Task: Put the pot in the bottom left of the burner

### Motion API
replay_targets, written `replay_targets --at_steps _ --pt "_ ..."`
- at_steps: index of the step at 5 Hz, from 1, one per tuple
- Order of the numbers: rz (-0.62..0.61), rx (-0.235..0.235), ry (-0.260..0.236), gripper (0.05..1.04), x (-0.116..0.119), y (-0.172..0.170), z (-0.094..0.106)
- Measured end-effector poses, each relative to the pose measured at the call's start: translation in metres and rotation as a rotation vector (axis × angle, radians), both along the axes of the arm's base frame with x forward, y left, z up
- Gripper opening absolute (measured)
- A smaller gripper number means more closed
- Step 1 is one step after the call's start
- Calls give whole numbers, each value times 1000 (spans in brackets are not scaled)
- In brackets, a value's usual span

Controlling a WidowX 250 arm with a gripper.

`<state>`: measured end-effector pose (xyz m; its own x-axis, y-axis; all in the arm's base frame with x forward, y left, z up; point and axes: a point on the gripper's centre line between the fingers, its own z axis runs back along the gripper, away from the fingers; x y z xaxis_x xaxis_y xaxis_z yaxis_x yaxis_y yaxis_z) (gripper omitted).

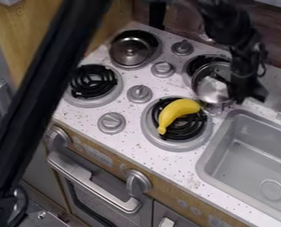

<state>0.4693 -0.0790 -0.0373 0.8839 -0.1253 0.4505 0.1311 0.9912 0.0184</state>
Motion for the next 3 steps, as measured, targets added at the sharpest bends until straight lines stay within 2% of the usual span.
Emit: replay_targets --at_steps 1,2,3 --pt "-14 -31 -80 70 -8 0 50" --pt "126 18 -141 70 -13 42 80" --pt "269 74 -72 70 -23 97 79"
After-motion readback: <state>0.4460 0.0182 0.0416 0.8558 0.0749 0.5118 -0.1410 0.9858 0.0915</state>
